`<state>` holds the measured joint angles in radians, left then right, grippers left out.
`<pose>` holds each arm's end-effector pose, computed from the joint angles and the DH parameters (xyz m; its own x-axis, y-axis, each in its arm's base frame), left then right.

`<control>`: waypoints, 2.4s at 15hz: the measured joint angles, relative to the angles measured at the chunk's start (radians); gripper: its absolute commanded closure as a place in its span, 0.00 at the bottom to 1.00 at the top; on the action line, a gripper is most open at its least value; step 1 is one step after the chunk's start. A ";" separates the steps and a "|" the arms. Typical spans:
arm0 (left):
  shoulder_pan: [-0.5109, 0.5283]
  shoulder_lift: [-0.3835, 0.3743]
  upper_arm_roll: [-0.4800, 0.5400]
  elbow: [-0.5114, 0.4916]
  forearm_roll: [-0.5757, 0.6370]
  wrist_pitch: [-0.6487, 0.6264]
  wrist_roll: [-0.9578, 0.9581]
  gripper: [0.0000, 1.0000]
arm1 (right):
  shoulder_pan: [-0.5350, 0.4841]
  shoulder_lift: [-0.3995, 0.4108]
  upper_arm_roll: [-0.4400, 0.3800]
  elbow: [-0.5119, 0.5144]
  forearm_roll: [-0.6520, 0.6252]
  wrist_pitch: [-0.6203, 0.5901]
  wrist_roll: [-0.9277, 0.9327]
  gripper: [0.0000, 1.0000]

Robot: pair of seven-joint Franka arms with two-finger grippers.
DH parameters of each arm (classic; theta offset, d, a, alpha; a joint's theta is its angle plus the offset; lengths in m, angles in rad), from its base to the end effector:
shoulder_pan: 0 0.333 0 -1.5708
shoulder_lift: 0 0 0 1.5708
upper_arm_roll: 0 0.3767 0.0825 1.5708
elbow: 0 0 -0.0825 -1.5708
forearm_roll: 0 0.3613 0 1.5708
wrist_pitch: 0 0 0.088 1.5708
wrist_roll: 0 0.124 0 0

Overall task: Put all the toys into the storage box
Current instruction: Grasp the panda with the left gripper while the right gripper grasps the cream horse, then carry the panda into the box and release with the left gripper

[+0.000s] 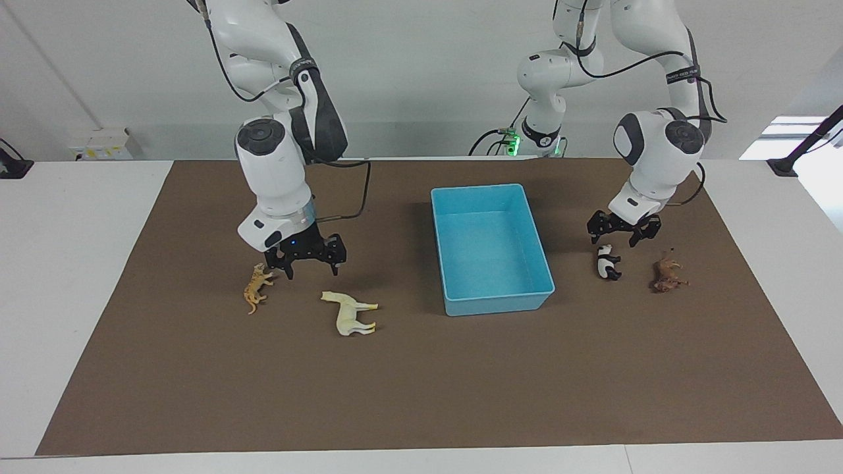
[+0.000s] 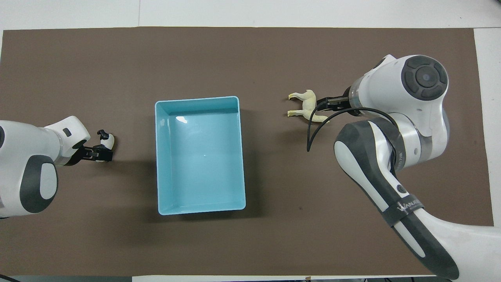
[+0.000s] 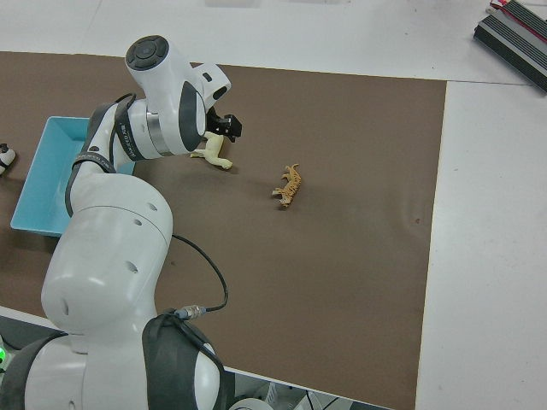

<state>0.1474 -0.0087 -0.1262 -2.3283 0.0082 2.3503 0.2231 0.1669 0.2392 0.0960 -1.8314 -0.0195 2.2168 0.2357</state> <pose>0.4917 0.0106 0.4036 0.9781 -0.2062 0.0283 -0.2059 -0.9785 -0.0137 0.6108 0.1585 0.4694 0.9895 0.0302 0.1415 0.0362 -0.9986 -0.0397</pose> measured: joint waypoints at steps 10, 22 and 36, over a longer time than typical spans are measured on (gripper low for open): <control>0.004 0.026 0.000 -0.090 0.000 0.131 -0.055 0.00 | 0.077 0.254 -0.003 0.176 -0.070 0.033 0.114 0.00; 0.004 0.044 -0.005 -0.062 -0.001 0.138 -0.087 0.80 | 0.087 0.291 -0.010 0.131 -0.121 0.106 0.116 0.05; -0.507 -0.006 -0.040 0.332 -0.003 -0.344 -0.807 0.00 | 0.089 0.281 -0.016 0.183 -0.128 0.024 0.116 1.00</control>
<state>-0.3593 -0.0150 -0.1658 -1.9965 0.0054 2.0062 -0.5837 0.2556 0.5199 0.0797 -1.6480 -0.1472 2.2410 0.3515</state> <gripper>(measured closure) 0.661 0.586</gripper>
